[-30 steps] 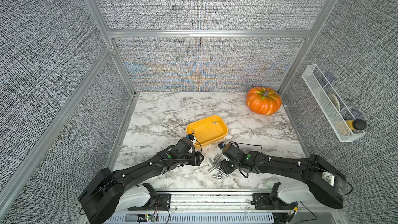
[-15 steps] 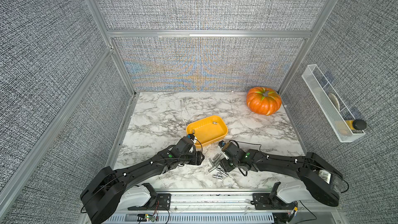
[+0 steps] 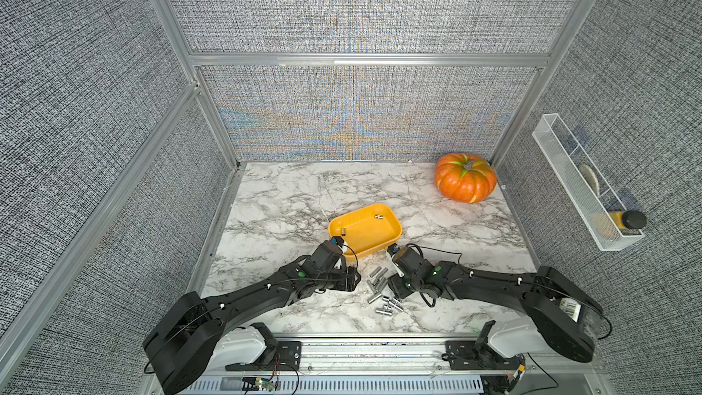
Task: Put the socket on the desktop into the storage box
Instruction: Pick up the socket head at the center of the board.
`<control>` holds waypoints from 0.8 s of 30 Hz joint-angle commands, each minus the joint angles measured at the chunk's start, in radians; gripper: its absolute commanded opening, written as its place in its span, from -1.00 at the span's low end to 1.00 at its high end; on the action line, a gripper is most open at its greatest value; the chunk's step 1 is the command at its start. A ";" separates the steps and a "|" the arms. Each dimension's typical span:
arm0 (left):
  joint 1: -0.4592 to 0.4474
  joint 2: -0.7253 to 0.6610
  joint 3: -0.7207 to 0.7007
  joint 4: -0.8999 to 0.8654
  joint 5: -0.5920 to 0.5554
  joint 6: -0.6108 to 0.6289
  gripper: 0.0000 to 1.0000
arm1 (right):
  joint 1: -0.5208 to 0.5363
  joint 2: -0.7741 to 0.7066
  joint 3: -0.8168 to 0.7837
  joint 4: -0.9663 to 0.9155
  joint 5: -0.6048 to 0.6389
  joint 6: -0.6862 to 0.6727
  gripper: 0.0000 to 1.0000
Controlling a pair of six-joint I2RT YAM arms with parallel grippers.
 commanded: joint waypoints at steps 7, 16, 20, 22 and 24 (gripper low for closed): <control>-0.003 0.008 0.013 0.021 -0.017 0.002 0.44 | -0.005 -0.016 -0.022 -0.072 -0.008 0.046 0.09; -0.004 0.007 0.028 -0.012 -0.083 -0.003 0.42 | -0.014 -0.058 0.012 -0.148 0.042 0.111 -0.07; -0.004 -0.009 0.033 -0.048 -0.150 -0.019 0.42 | -0.041 -0.095 0.058 -0.197 0.069 0.133 -0.16; -0.004 -0.021 0.033 -0.064 -0.178 -0.029 0.42 | -0.057 -0.113 0.088 -0.216 0.071 0.134 -0.18; -0.004 -0.035 0.026 -0.064 -0.189 -0.040 0.42 | -0.076 -0.127 0.133 -0.228 0.065 0.130 -0.19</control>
